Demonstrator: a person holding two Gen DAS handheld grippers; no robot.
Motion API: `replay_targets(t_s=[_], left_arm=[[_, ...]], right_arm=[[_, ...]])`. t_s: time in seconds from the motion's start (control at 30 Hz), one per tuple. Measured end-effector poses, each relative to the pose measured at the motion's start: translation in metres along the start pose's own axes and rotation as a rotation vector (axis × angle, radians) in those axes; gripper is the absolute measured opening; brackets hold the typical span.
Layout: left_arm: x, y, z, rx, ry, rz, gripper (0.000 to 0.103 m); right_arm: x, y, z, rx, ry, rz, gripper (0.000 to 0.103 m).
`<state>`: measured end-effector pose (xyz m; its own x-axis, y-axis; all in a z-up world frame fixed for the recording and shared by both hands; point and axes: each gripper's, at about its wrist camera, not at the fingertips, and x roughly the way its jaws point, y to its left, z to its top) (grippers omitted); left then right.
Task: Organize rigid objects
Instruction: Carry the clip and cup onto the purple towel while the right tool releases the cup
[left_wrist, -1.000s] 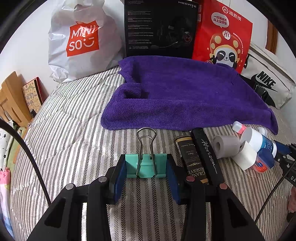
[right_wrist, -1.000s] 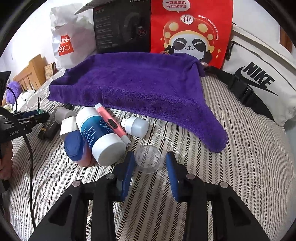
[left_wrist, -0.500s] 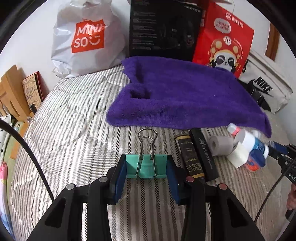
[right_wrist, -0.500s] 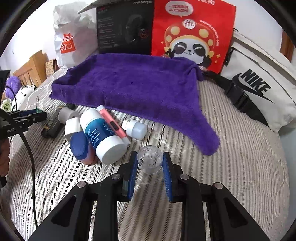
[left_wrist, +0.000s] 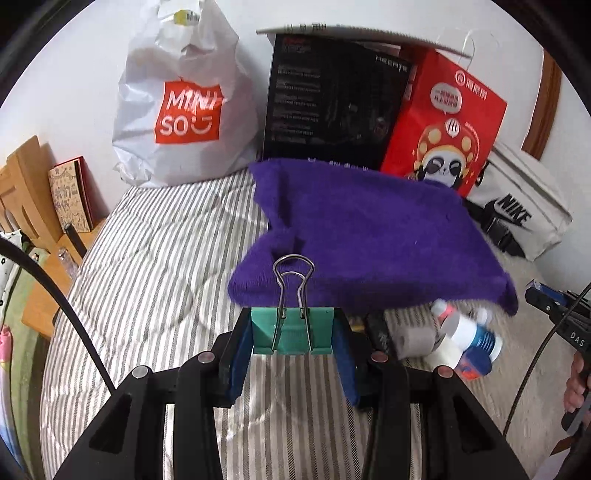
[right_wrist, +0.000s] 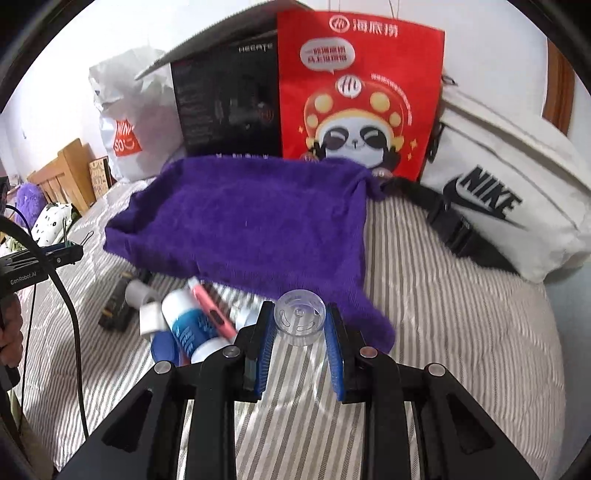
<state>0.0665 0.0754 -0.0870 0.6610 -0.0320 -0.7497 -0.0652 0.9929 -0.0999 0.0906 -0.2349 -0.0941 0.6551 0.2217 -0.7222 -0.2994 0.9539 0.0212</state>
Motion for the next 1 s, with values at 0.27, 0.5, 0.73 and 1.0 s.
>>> replay_targets(t_s=[0.27, 0.5, 0.73, 1.0], left_arm=[[0.003, -0.004, 0.032, 0.022, -0.01, -0.011, 0.039], [0.022, -0.003, 0.052, 0.004, -0.006, -0.002, 0.039], [0.036, -0.002, 0.059, 0.007, -0.007, 0.013, 0.039], [0.041, 0.013, 0.059, -0.009, -0.012, 0.02, 0.039]], right_arm=[[0.007, -0.004, 0.031, 0.002, -0.026, 0.013, 0.026], [0.034, -0.007, 0.053, 0.017, -0.011, 0.038, 0.026], [0.076, -0.01, 0.08, 0.024, 0.0, 0.047, 0.027], [0.126, -0.017, 0.113, 0.046, 0.012, 0.056, 0.027]])
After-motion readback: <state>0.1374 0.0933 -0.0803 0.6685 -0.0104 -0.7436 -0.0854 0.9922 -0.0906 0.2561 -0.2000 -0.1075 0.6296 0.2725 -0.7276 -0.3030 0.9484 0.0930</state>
